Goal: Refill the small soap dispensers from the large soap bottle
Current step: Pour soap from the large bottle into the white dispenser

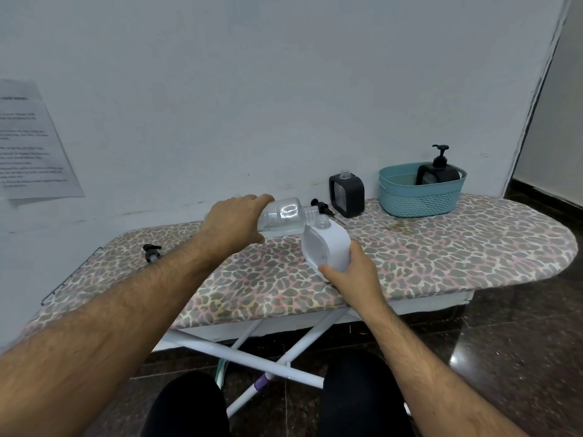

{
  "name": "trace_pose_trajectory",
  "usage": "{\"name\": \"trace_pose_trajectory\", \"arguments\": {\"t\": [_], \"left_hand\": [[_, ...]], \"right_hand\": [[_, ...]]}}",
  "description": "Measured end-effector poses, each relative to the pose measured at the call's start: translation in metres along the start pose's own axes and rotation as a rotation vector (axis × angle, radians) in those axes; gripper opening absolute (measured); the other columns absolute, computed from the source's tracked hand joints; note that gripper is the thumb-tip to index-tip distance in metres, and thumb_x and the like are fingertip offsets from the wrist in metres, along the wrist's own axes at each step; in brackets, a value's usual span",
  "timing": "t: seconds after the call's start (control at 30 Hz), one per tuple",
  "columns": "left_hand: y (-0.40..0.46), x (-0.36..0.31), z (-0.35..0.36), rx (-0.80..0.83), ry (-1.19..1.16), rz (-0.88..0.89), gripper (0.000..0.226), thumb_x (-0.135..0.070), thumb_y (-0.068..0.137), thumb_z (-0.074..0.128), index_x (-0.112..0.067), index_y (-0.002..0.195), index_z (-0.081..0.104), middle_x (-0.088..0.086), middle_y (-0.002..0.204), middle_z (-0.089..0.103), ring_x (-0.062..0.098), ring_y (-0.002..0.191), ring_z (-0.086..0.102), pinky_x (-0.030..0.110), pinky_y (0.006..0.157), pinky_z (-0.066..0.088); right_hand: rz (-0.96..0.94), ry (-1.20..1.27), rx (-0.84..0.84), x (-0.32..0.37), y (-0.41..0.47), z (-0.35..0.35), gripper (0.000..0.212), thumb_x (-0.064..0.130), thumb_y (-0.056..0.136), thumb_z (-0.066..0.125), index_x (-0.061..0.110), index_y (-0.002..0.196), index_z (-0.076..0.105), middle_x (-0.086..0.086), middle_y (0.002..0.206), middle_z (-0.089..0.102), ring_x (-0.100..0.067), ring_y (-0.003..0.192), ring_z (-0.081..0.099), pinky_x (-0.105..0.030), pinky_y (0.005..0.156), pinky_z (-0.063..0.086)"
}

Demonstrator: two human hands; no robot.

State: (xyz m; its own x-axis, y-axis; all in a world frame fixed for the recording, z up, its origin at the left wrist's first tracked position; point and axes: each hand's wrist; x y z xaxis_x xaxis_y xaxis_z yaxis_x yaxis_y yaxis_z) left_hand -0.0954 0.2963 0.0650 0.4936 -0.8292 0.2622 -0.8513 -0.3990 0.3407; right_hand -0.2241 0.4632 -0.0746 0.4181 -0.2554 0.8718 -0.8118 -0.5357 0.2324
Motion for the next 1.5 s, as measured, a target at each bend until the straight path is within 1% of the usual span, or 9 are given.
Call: {"name": "trace_pose_trajectory", "arguments": {"t": [0.13, 0.27, 0.5, 0.63, 0.87, 1.1, 1.33, 1.4, 1.5], "left_hand": [[-0.0004, 0.0001, 0.0010, -0.002, -0.003, 0.001, 0.080, -0.042, 0.076, 0.082, -0.029, 0.143, 0.039, -0.004, 0.127, 0.063, 0.019, 0.105, 0.064, 0.036, 0.081, 0.054], [-0.0004, 0.0003, 0.0007, 0.001, -0.006, -0.003, 0.081, -0.042, 0.076, 0.082, -0.029, 0.143, 0.039, -0.004, 0.127, 0.064, 0.019, 0.105, 0.064, 0.036, 0.081, 0.054], [0.0002, 0.0003, 0.0000, 0.004, -0.009, -0.005, 0.080, -0.041, 0.076, 0.082, -0.029, 0.142, 0.041, -0.004, 0.125, 0.064, 0.019, 0.104, 0.064, 0.037, 0.081, 0.054], [0.0010, 0.0005, 0.0008, 0.006, -0.014, -0.006, 0.080, -0.041, 0.075, 0.083, -0.030, 0.142, 0.041, -0.005, 0.124, 0.065, 0.019, 0.102, 0.064, 0.036, 0.080, 0.055], [0.0018, 0.0005, 0.0025, 0.008, -0.026, -0.009, 0.080, -0.040, 0.074, 0.084, -0.029, 0.142, 0.041, -0.005, 0.125, 0.065, 0.018, 0.103, 0.064, 0.037, 0.081, 0.055], [0.0026, 0.0008, 0.0026, 0.007, -0.021, -0.007, 0.081, -0.041, 0.075, 0.083, -0.029, 0.142, 0.041, -0.004, 0.125, 0.065, 0.019, 0.103, 0.064, 0.035, 0.079, 0.053], [0.0032, 0.0002, 0.0011, 0.020, -0.024, -0.008, 0.080, -0.040, 0.075, 0.083, -0.029, 0.142, 0.042, -0.002, 0.125, 0.065, 0.020, 0.103, 0.064, 0.037, 0.082, 0.055], [0.0032, 0.0001, 0.0010, 0.024, -0.022, -0.008, 0.080, -0.040, 0.075, 0.083, -0.029, 0.142, 0.041, -0.002, 0.125, 0.064, 0.020, 0.103, 0.064, 0.037, 0.082, 0.055], [0.0029, 0.0002, 0.0007, 0.021, -0.023, -0.013, 0.080, -0.039, 0.076, 0.083, -0.028, 0.143, 0.041, -0.003, 0.124, 0.064, 0.020, 0.103, 0.064, 0.036, 0.080, 0.053]], "right_hand": [[0.002, 0.004, -0.002, -0.0001, 0.0000, 0.0000, 0.065, 0.035, 0.077, 0.078, 0.018, 0.131, 0.046, 0.001, 0.120, 0.058, -0.020, 0.107, 0.057, -0.043, 0.085, 0.056], [0.005, -0.001, -0.005, -0.0005, 0.0006, 0.0005, 0.063, 0.037, 0.077, 0.077, 0.018, 0.128, 0.046, 0.001, 0.118, 0.058, -0.021, 0.105, 0.058, -0.042, 0.083, 0.057], [-0.012, 0.012, -0.007, -0.0008, 0.0003, 0.0001, 0.066, 0.035, 0.078, 0.078, 0.017, 0.133, 0.046, 0.000, 0.120, 0.057, -0.020, 0.106, 0.056, -0.040, 0.085, 0.055], [-0.016, 0.017, -0.007, -0.0012, 0.0003, -0.0006, 0.066, 0.035, 0.078, 0.078, 0.017, 0.133, 0.046, 0.000, 0.121, 0.057, -0.019, 0.105, 0.056, -0.040, 0.085, 0.056], [-0.020, 0.030, 0.001, -0.0022, 0.0013, -0.0003, 0.065, 0.034, 0.080, 0.077, 0.016, 0.133, 0.045, 0.001, 0.122, 0.056, -0.017, 0.107, 0.054, -0.033, 0.085, 0.052], [-0.022, 0.053, 0.009, -0.0026, 0.0019, -0.0009, 0.063, 0.032, 0.080, 0.077, 0.016, 0.132, 0.046, 0.006, 0.116, 0.053, -0.014, 0.103, 0.052, -0.027, 0.079, 0.047], [-0.016, 0.063, 0.015, -0.0025, 0.0032, -0.0005, 0.063, 0.033, 0.079, 0.077, 0.017, 0.132, 0.046, 0.005, 0.117, 0.054, -0.016, 0.104, 0.054, -0.030, 0.080, 0.049], [-0.015, 0.069, 0.015, -0.0035, 0.0030, -0.0008, 0.063, 0.033, 0.079, 0.077, 0.018, 0.132, 0.047, 0.005, 0.116, 0.054, -0.016, 0.104, 0.054, -0.028, 0.078, 0.049], [-0.018, 0.078, 0.021, -0.0050, 0.0033, -0.0019, 0.064, 0.032, 0.078, 0.078, 0.018, 0.132, 0.047, 0.005, 0.117, 0.056, -0.016, 0.102, 0.057, -0.023, 0.070, 0.050]]}}
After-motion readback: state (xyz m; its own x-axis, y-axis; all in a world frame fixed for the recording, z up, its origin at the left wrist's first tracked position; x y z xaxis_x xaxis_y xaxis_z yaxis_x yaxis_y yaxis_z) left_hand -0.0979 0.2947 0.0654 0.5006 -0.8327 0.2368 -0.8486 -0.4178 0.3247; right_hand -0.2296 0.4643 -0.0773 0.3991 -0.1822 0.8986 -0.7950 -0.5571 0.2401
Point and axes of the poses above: each hand's wrist, its own y-axis towards the middle knuckle, its own z-axis out of the palm, x = y × z
